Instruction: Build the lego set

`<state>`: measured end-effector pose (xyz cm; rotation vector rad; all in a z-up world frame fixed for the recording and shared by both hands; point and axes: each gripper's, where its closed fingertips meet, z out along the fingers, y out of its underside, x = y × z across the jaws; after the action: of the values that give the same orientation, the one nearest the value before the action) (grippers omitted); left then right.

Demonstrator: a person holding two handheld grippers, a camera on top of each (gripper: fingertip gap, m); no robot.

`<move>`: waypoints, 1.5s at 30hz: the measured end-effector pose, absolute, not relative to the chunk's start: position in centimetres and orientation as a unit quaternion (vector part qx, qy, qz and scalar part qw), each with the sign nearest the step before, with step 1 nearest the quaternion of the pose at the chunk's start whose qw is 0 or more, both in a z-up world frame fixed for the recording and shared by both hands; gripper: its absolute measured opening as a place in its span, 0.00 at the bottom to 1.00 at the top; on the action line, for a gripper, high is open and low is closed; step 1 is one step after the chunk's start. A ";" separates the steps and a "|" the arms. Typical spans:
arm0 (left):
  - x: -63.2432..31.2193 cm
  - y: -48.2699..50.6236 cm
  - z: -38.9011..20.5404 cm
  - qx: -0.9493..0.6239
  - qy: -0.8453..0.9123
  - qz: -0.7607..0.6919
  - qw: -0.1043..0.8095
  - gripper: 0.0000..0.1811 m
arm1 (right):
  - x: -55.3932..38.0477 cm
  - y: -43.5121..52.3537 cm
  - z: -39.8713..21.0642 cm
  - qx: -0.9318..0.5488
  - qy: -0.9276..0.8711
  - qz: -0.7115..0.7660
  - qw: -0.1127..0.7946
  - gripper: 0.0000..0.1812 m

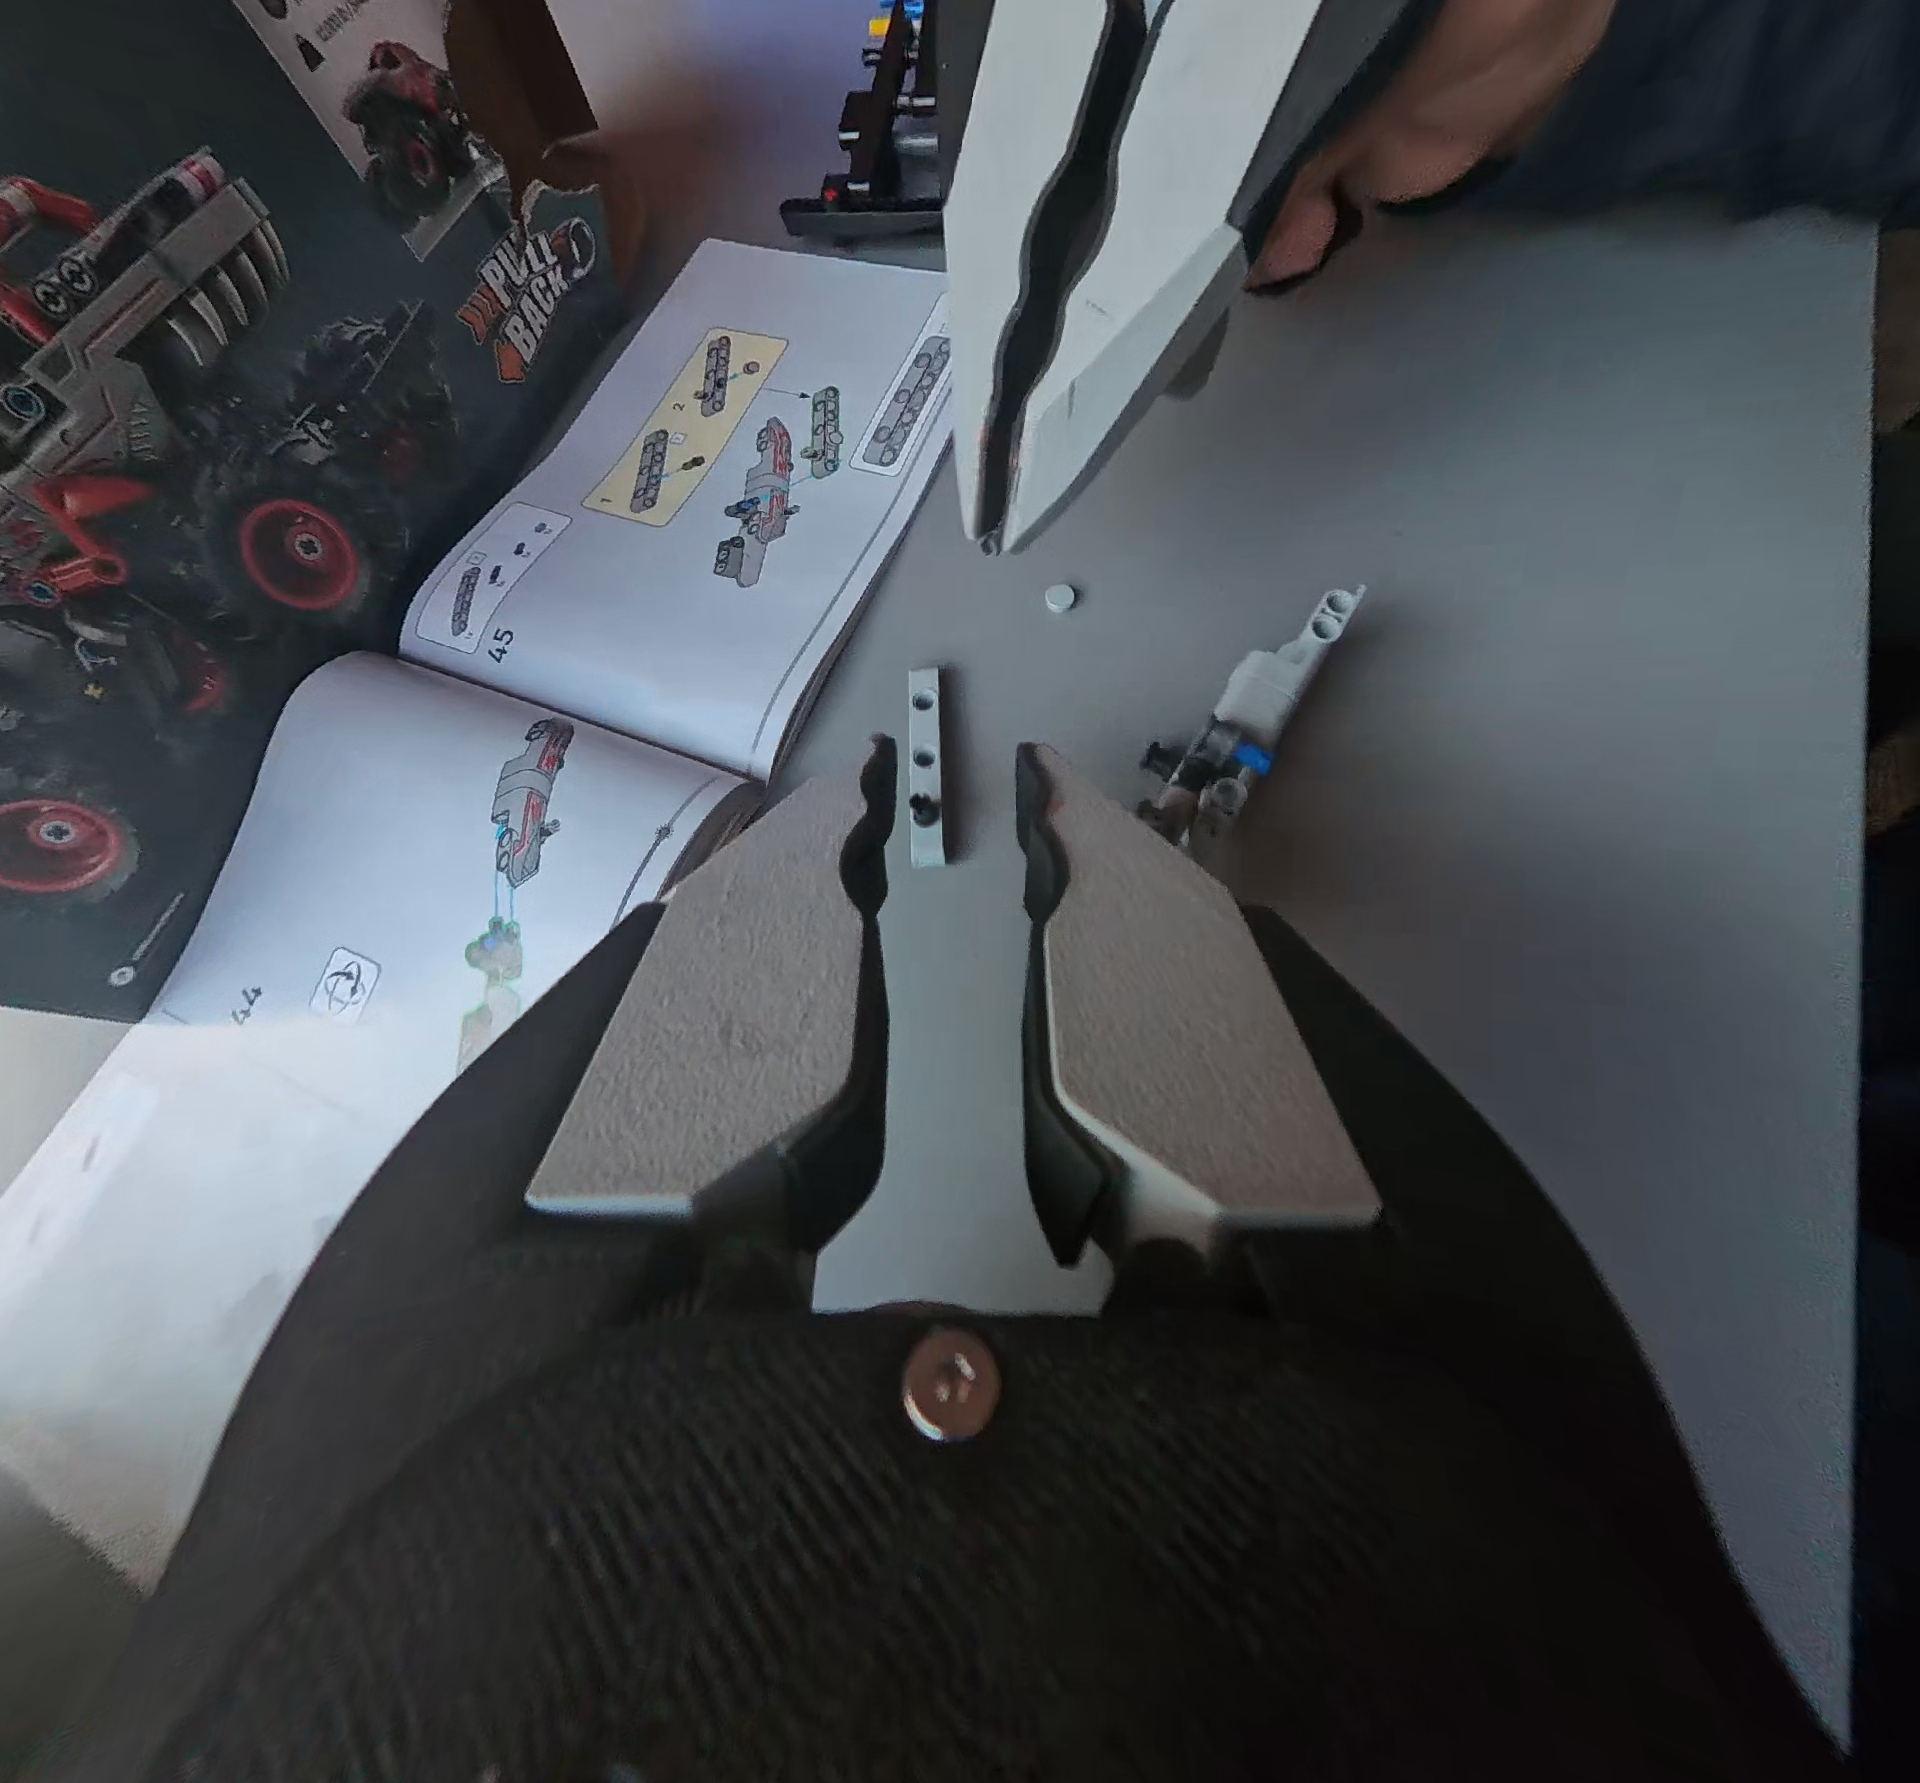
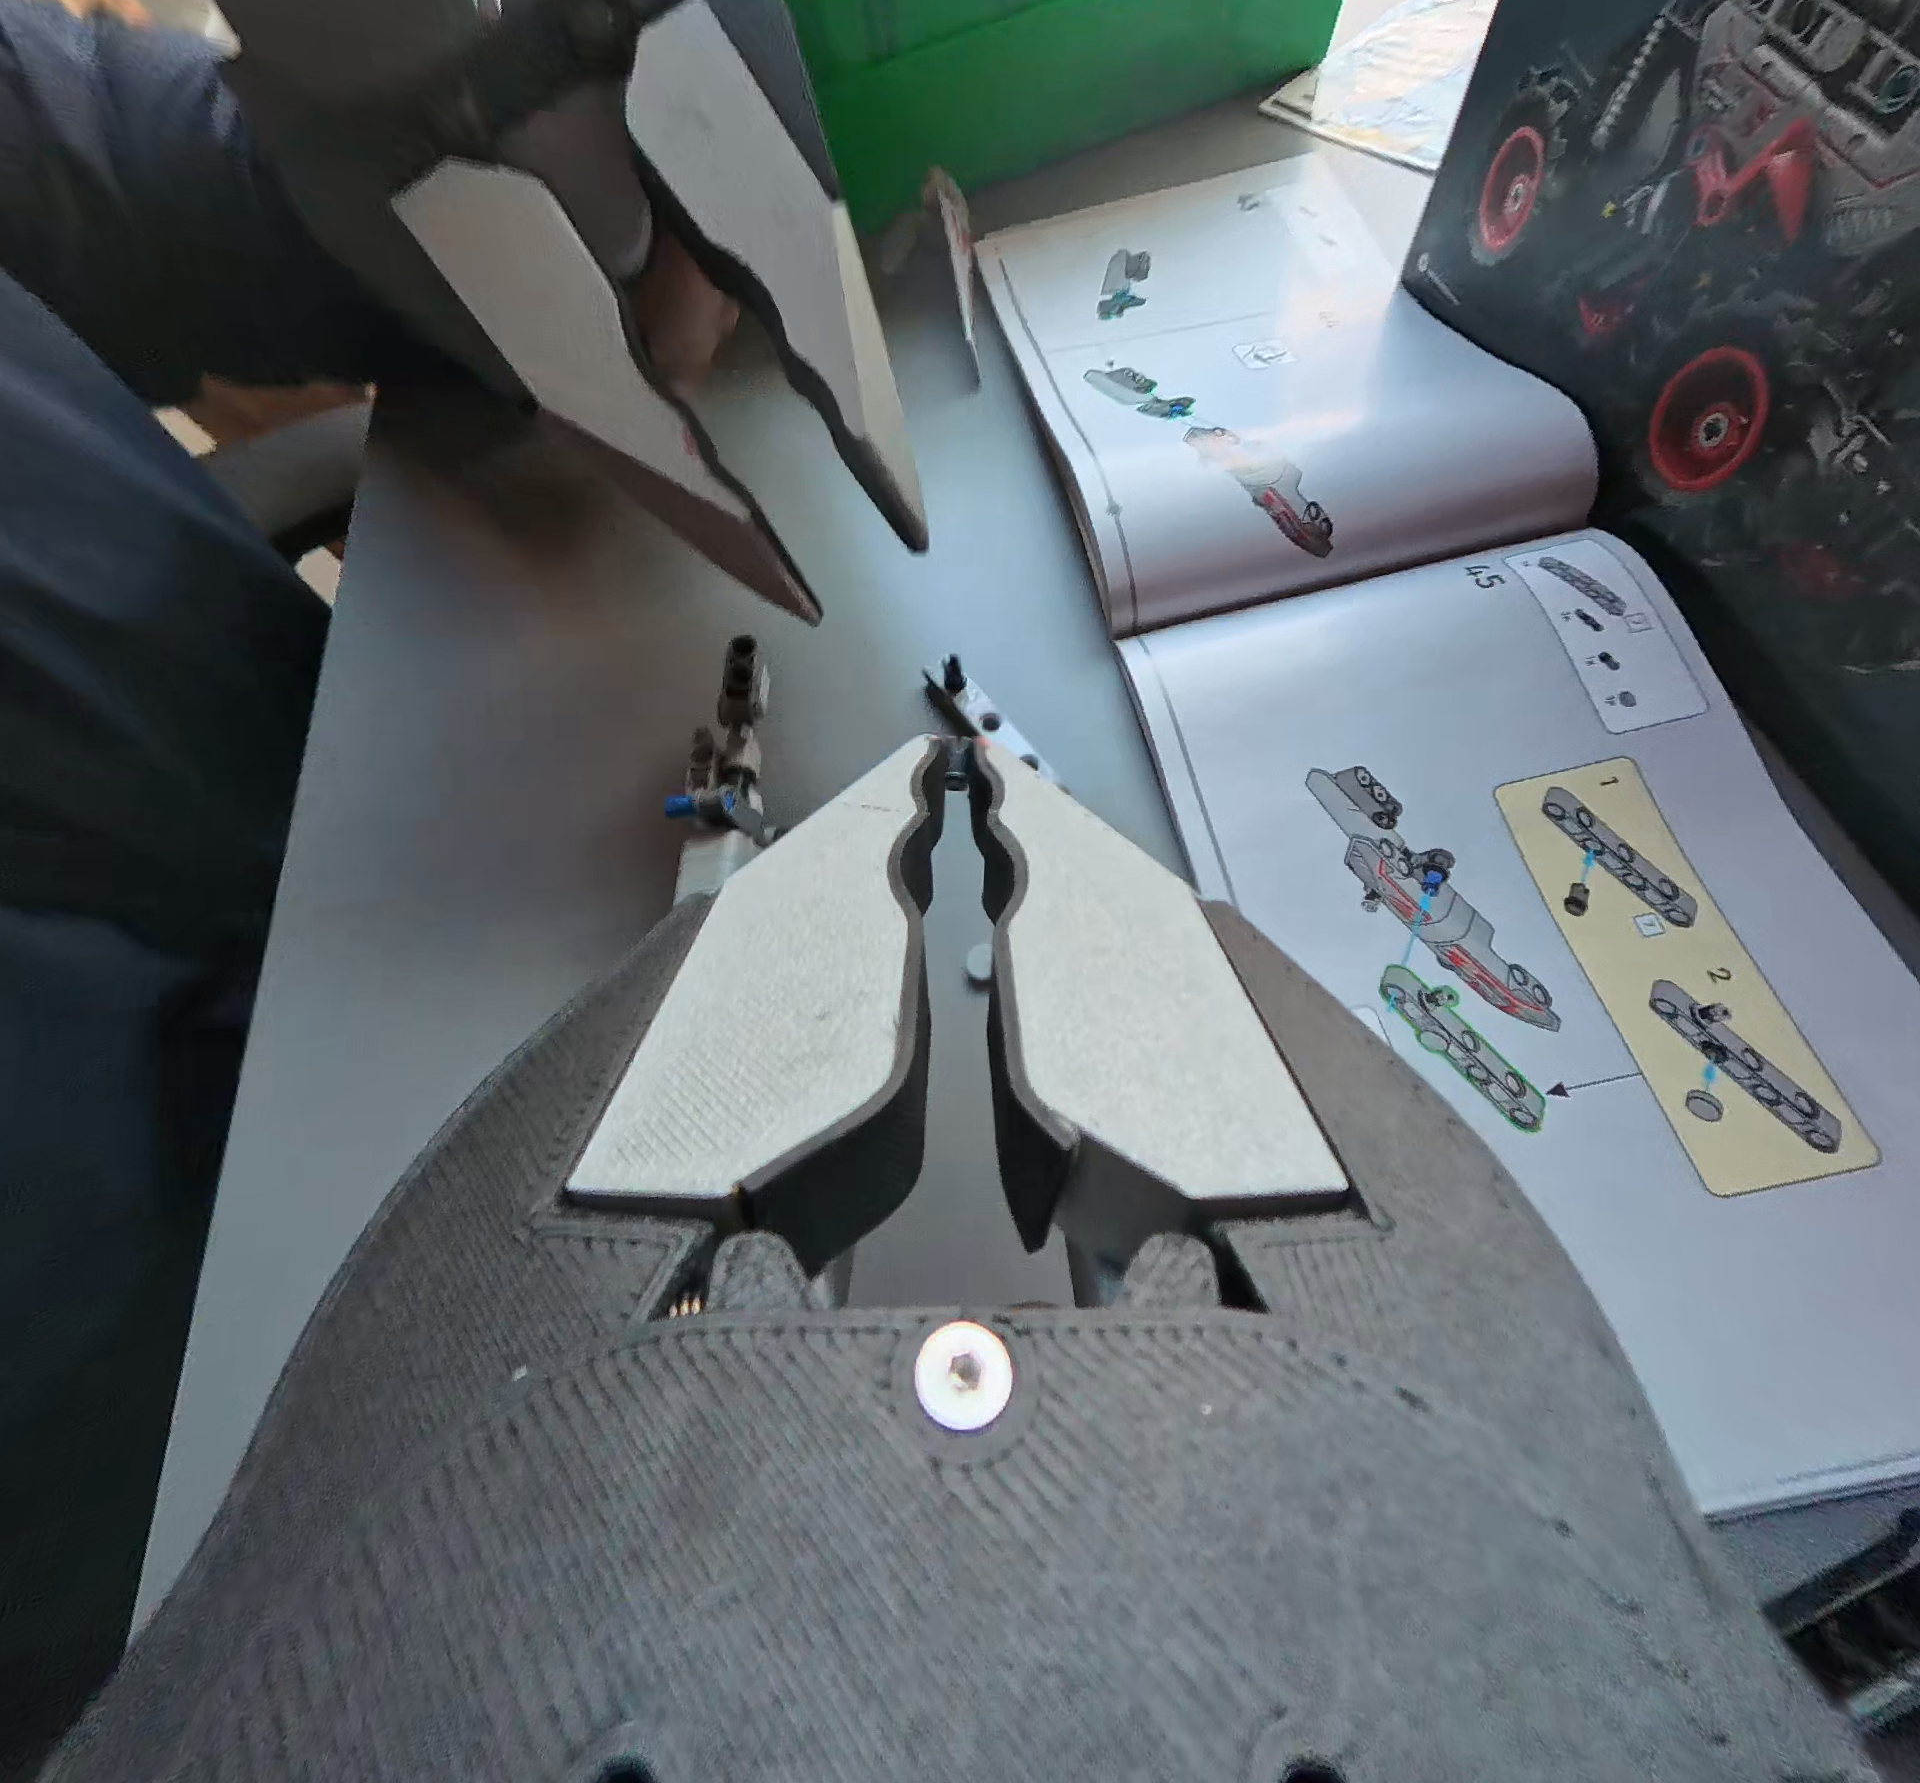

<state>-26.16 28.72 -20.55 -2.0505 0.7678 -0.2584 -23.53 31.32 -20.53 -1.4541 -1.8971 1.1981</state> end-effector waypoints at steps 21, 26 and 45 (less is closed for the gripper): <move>-23.8 27.7 -19.7 -0.722 0.435 0.015 0.538 0.05 | -24.0 26.4 -18.9 -0.522 -0.601 0.605 0.023 0.00; -22.8 26.8 -18.5 -0.696 0.444 -0.005 0.565 0.04 | -23.7 25.8 -18.0 -0.514 -0.554 0.653 -0.050 0.00; -22.4 26.0 -17.3 -0.697 0.417 -0.079 0.578 0.03 | -23.7 25.2 -17.2 -0.501 -0.501 0.693 -0.132 0.01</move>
<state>-22.45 26.02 -17.34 -1.6313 0.9760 -0.1843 -23.69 25.20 -17.23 -1.7214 -1.7217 2.3823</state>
